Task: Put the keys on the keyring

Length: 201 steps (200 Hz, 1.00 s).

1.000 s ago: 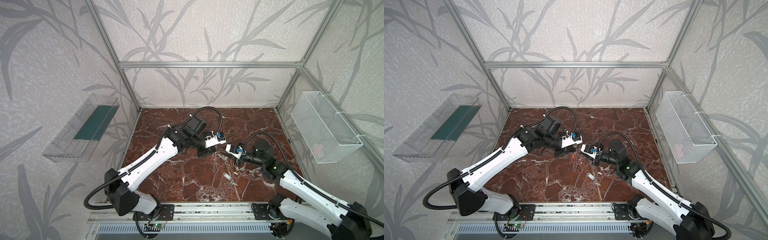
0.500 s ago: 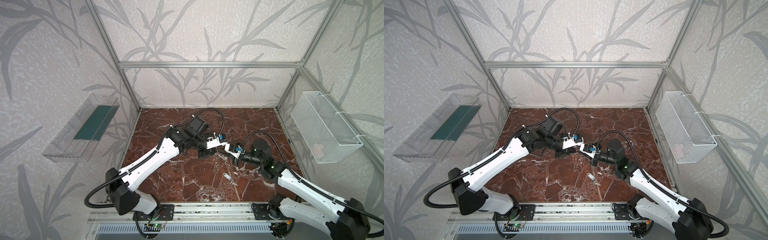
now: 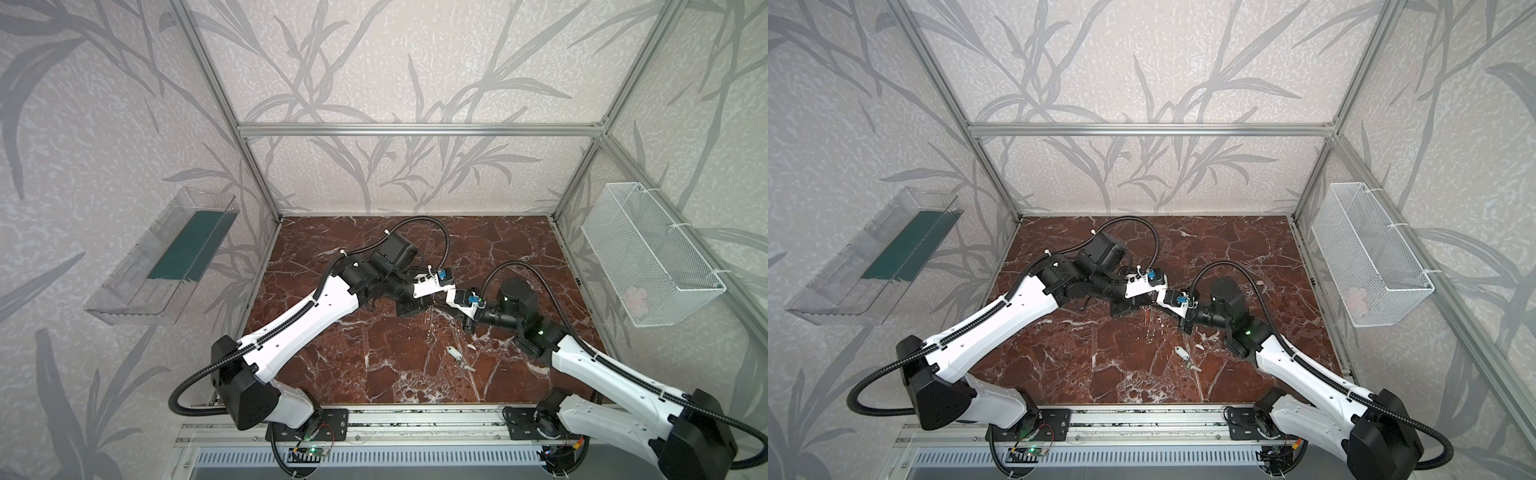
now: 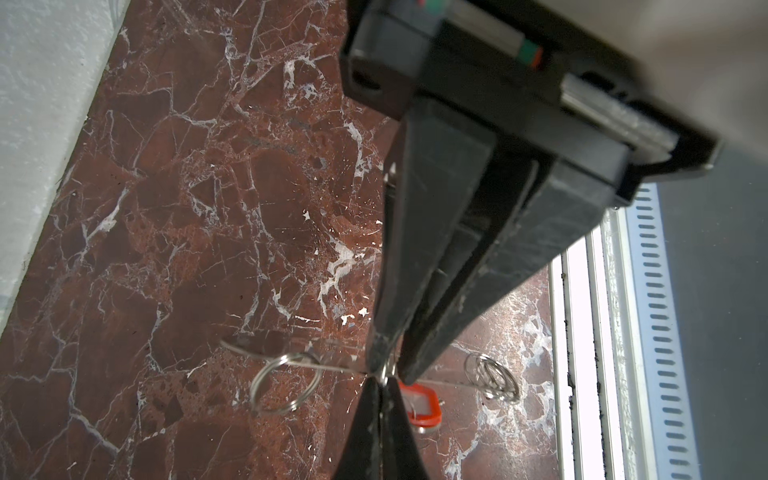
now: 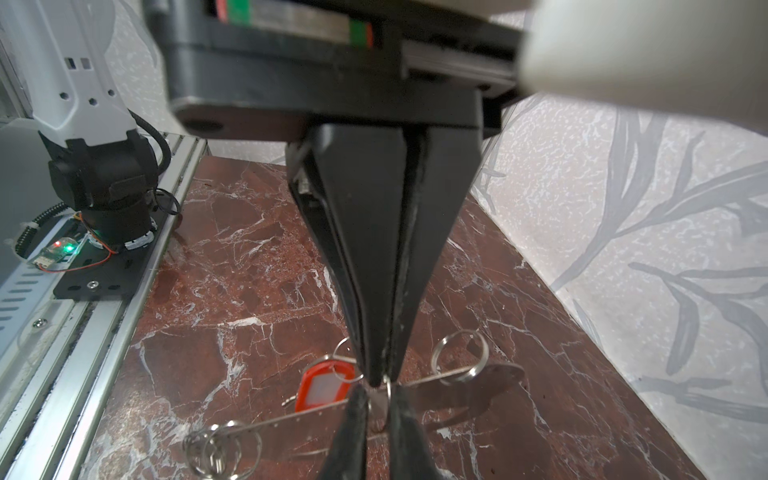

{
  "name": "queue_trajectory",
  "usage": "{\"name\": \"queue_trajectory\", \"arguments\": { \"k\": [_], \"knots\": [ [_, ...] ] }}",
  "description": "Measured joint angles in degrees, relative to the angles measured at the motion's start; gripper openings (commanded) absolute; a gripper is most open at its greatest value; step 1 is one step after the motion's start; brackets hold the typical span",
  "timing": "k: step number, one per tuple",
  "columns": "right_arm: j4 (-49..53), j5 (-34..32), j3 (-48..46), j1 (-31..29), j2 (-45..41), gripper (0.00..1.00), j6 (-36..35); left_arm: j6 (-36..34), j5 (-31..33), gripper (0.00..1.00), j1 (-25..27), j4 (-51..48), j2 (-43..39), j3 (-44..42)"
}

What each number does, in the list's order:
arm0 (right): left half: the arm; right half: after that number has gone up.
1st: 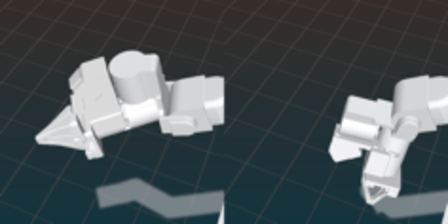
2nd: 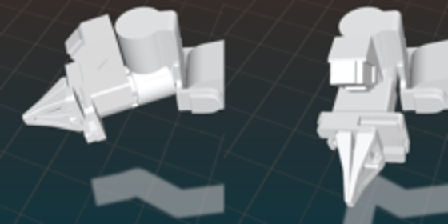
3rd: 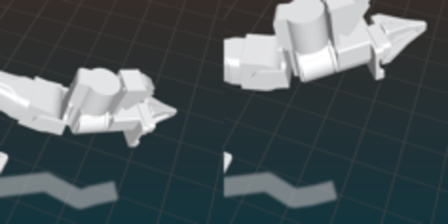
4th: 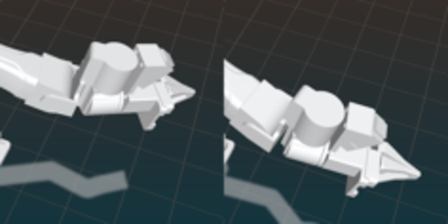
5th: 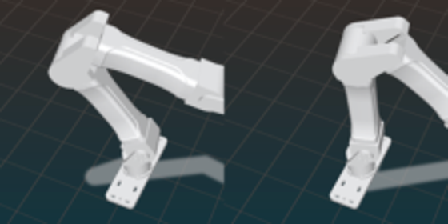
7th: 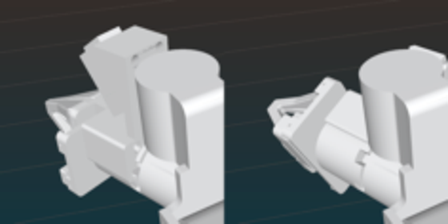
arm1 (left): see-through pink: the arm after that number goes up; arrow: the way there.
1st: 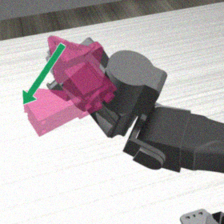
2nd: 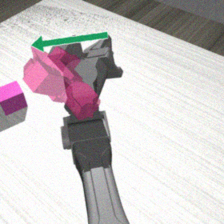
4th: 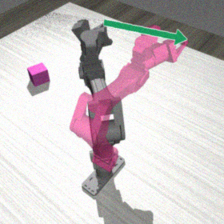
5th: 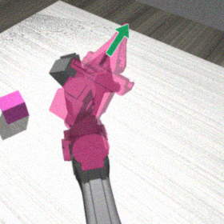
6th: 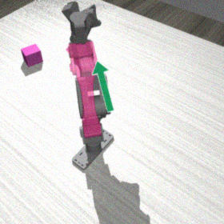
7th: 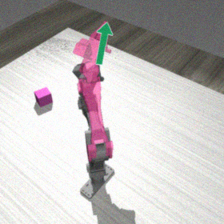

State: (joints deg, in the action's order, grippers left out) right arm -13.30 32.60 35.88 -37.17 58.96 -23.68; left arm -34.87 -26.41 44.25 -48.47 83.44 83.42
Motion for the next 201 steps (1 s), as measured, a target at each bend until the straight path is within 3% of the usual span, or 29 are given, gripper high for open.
{"name": "queue_trajectory", "arguments": {
  "k": [21,48,71,122,175,201],
  "knots": [
    [-0.7,0.0,0.0,0.0,0.1,0.00,-0.1,0.4,0.1,0.00,-0.1,0.1,-0.2,0.0],
    [-1.3,0.0,-0.1,0.0,0.2,0.00,1.2,0.8,1.9,0.26,-0.1,2.4,-1.4,-1.9],
    [-3.0,-0.3,-0.7,0.0,0.2,0.00,3.5,2.4,4.0,0.37,-0.2,7.5,-4.2,-7.3],
    [-7.5,-1.1,-2.3,0.0,0.2,0.00,8.1,8.6,4.7,0.35,-2.1,17.8,-12.3,-18.4],
    [-11.4,-1.6,-2.4,0.0,0.3,0.00,11.2,14.6,0.4,0.35,-2.6,25.5,-15.1,-22.6],
    [-12.6,-1.6,-2.4,0.0,0.6,0.00,11.8,16.0,-1.1,0.27,-2.6,26.8,-15.0,-23.7]
  ]
}}
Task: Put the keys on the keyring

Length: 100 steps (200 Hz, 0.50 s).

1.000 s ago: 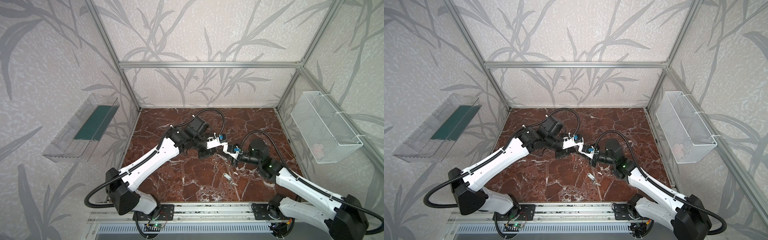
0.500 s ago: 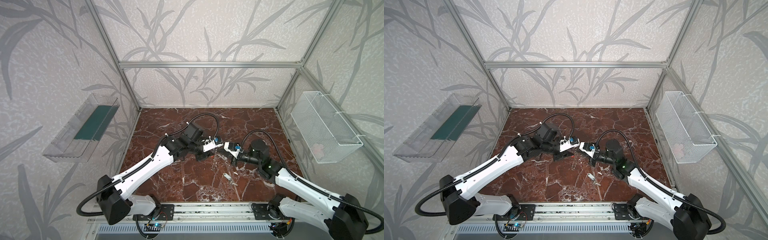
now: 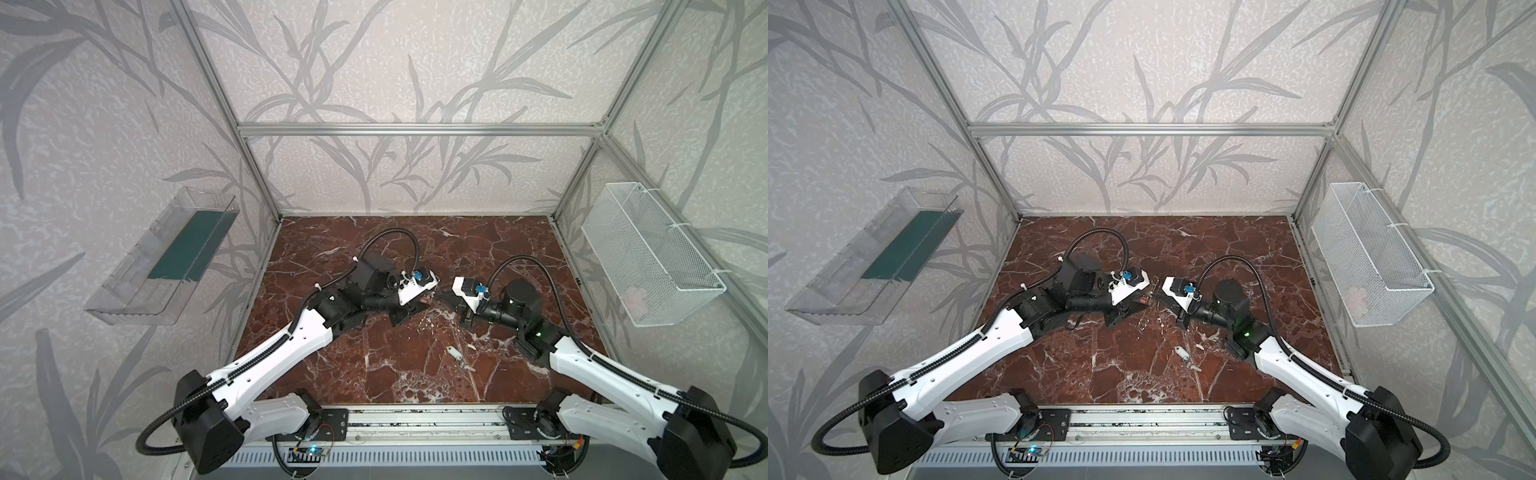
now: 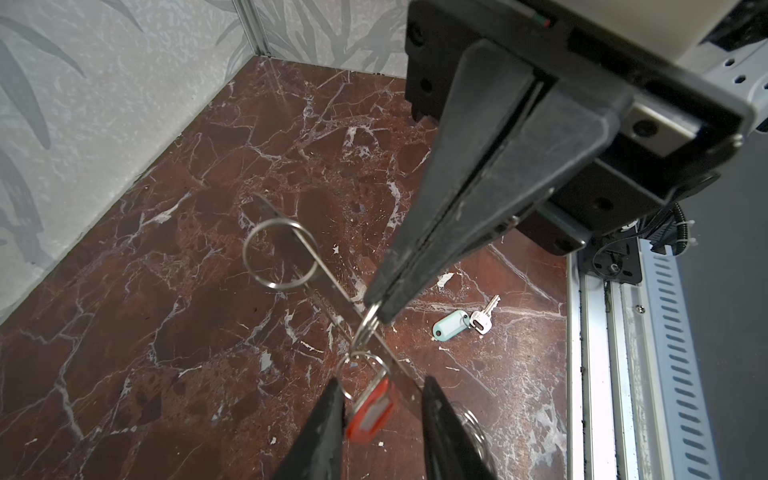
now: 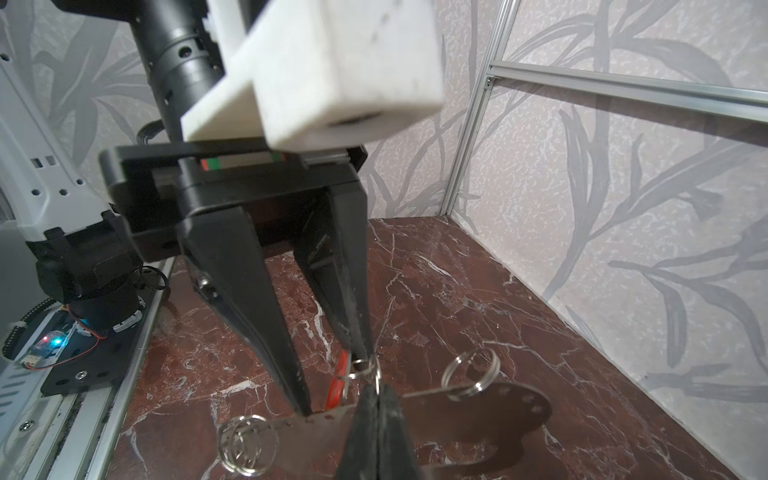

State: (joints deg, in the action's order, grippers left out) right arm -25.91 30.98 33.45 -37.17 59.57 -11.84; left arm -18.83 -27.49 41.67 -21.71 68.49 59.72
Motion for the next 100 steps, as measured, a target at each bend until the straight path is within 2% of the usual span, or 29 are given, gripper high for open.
{"name": "queue_trajectory", "arguments": {
  "k": [8,23,55,100],
  "knots": [
    [-0.1,0.0,0.0,0.0,0.0,0.00,0.1,0.3,-0.2,0.26,0.0,0.2,0.1,0.0],
    [-0.7,0.1,0.0,0.0,0.0,0.00,0.3,0.5,-0.4,0.15,0.0,0.7,0.3,0.0],
    [-1.7,0.1,-0.7,0.0,-0.1,0.00,0.5,0.2,-0.9,0.02,-0.1,0.7,0.3,-0.1],
    [-3.8,0.1,-1.6,0.0,-0.1,0.00,2.6,-1.1,-1.9,0.00,-0.1,0.8,0.4,-0.2]
  ]
}}
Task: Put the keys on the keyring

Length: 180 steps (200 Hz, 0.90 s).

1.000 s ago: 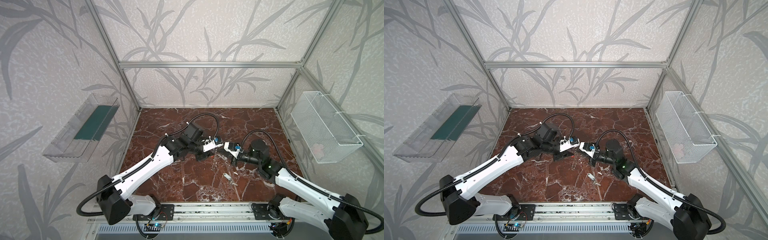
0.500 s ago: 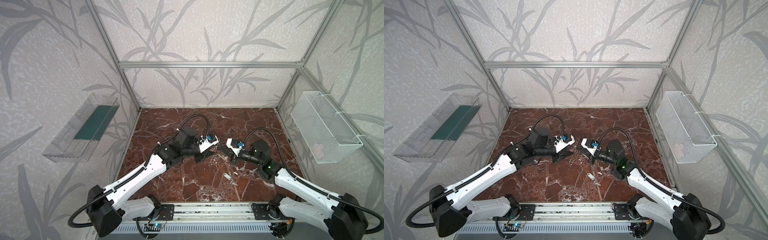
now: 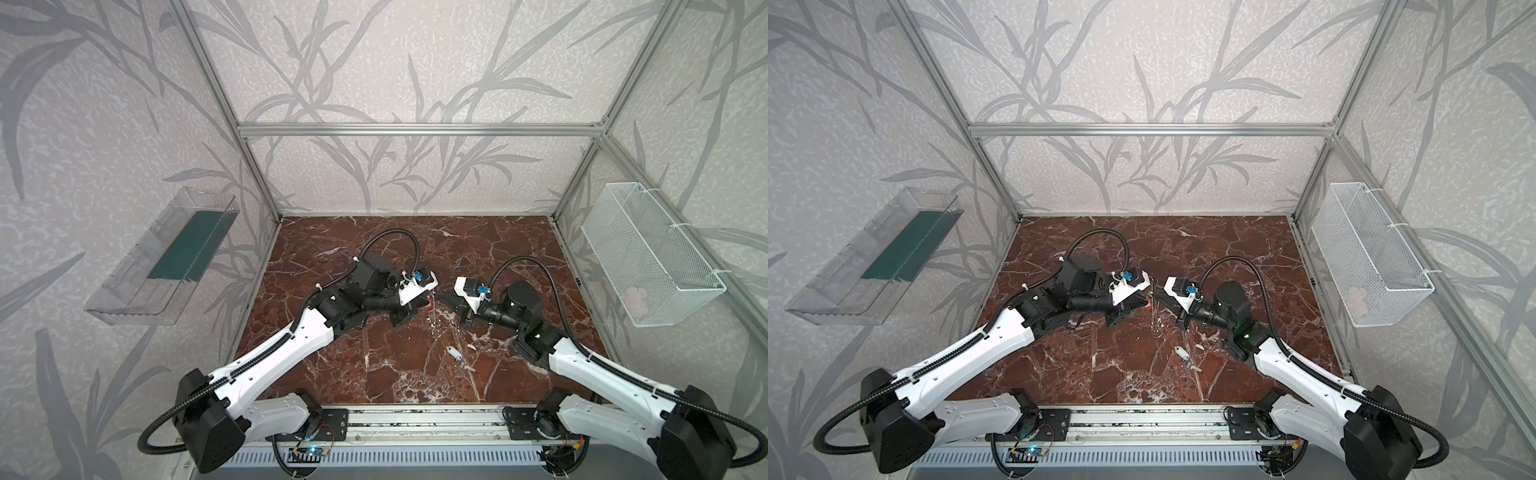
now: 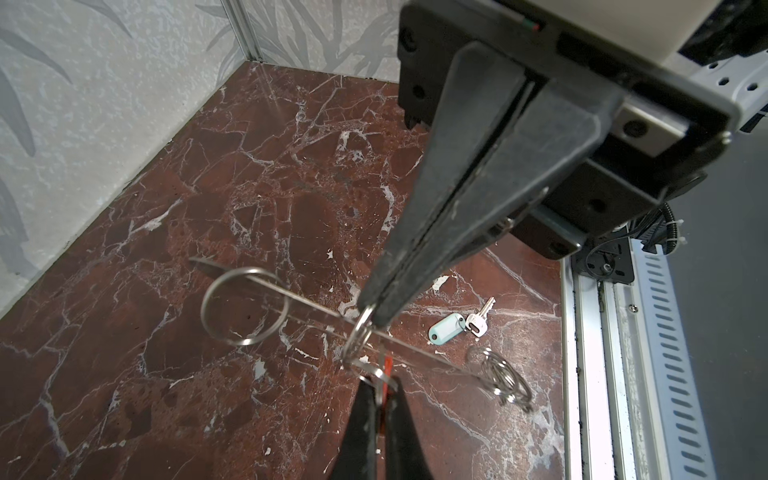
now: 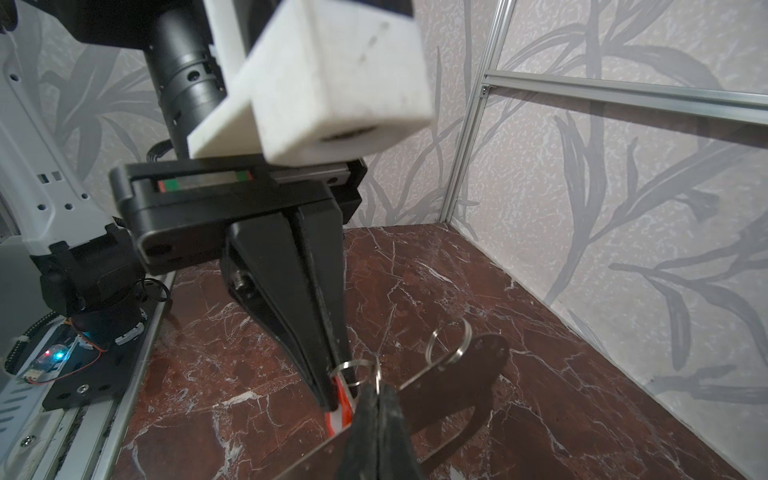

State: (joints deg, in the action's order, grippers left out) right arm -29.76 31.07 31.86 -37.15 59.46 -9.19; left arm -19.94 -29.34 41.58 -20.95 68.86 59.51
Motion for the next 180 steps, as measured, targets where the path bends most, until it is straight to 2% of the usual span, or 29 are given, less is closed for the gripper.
{"name": "queue_trajectory", "arguments": {
  "k": [87,104,114,144,180],
  "knots": [
    [-4.3,0.1,-1.5,0.0,1.0,0.00,3.8,-2.2,-4.3,0.00,0.0,-0.6,3.7,1.6],
    [-4.9,0.1,-1.8,0.0,1.0,0.00,4.0,-2.2,-4.3,0.22,0.0,-0.2,3.7,1.6],
    [-5.3,0.0,-2.0,0.0,1.0,0.00,4.1,-1.9,-4.1,0.28,0.0,0.2,3.7,1.6],
    [-6.2,0.1,-2.5,0.5,1.0,0.00,4.3,-1.5,-1.1,0.29,0.2,1.0,2.3,1.0],
    [-6.5,1.4,-3.0,1.7,1.0,0.00,4.3,-2.8,3.2,0.25,-0.5,1.0,-4.7,-1.4]
  ]
}}
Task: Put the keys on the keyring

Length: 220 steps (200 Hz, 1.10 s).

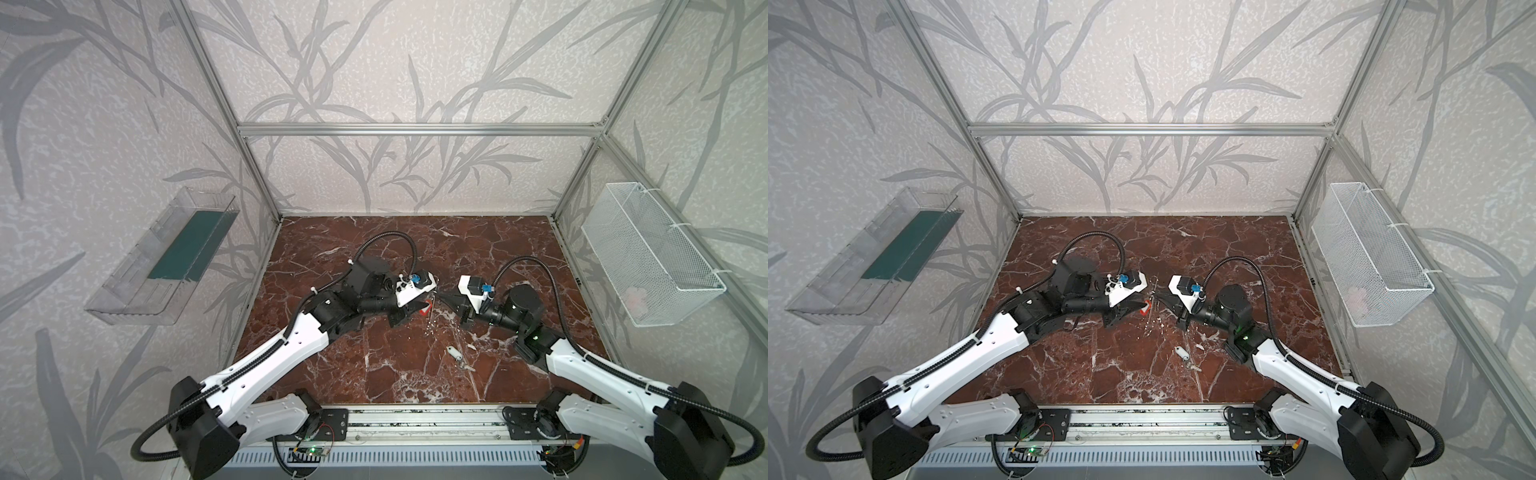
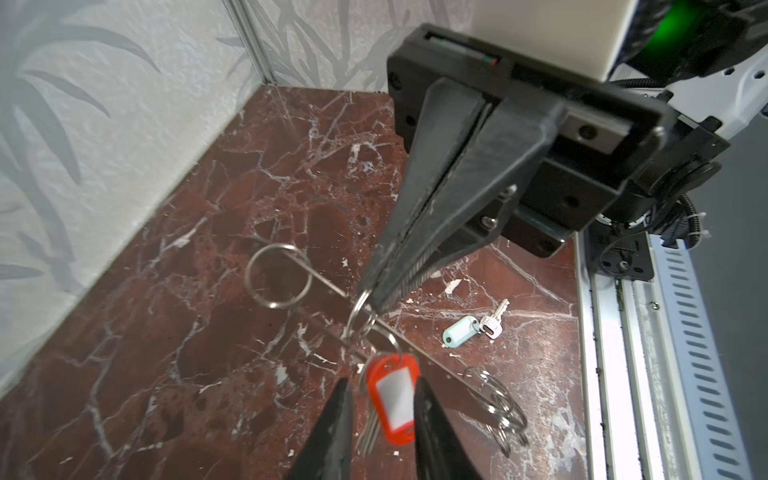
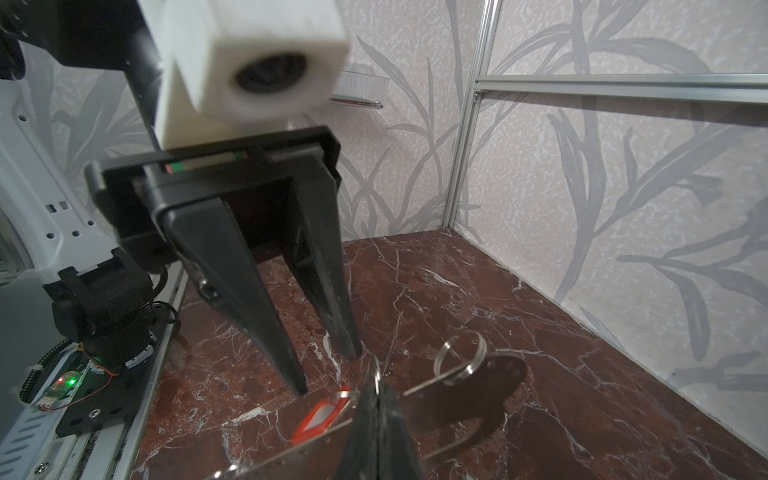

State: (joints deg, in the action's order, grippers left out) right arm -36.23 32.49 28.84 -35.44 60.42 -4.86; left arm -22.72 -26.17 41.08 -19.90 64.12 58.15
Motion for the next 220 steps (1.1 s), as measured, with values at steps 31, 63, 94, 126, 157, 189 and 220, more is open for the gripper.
{"name": "queue_trajectory", "arguments": {
  "k": [31,63,94,126,157,189,220],
  "knots": [
    [-1.3,1.7,-0.1,0.3,0.2,0.00,0.6,-1.3,0.6,0.22,-1.3,0.0,-2.4,0.0],
    [-4.0,3.8,-0.1,0.3,0.9,0.00,1.1,-2.7,-1.1,0.23,-1.7,-1.3,1.1,1.9],
    [-4.8,5.7,-0.1,0.3,1.0,0.00,1.4,-3.3,-3.3,0.23,-1.7,-1.7,3.8,3.3],
    [-5.5,7.1,-0.1,0.3,1.0,0.00,1.4,-3.6,-5.2,0.21,-1.7,-2.0,4.0,3.9],
    [-6.0,7.7,-0.1,0.3,1.1,0.00,1.4,-3.8,-6.4,0.20,-1.8,-2.5,4.0,4.1],
    [-6.1,7.6,-0.1,0.3,1.2,0.00,1.4,-4.4,-7.0,0.21,-1.8,-3.1,4.0,4.1],
    [-5.9,6.5,-0.1,0.3,1.2,0.00,1.2,-4.9,-7.6,0.22,-1.8,-3.8,3.9,4.1]
  ]
}}
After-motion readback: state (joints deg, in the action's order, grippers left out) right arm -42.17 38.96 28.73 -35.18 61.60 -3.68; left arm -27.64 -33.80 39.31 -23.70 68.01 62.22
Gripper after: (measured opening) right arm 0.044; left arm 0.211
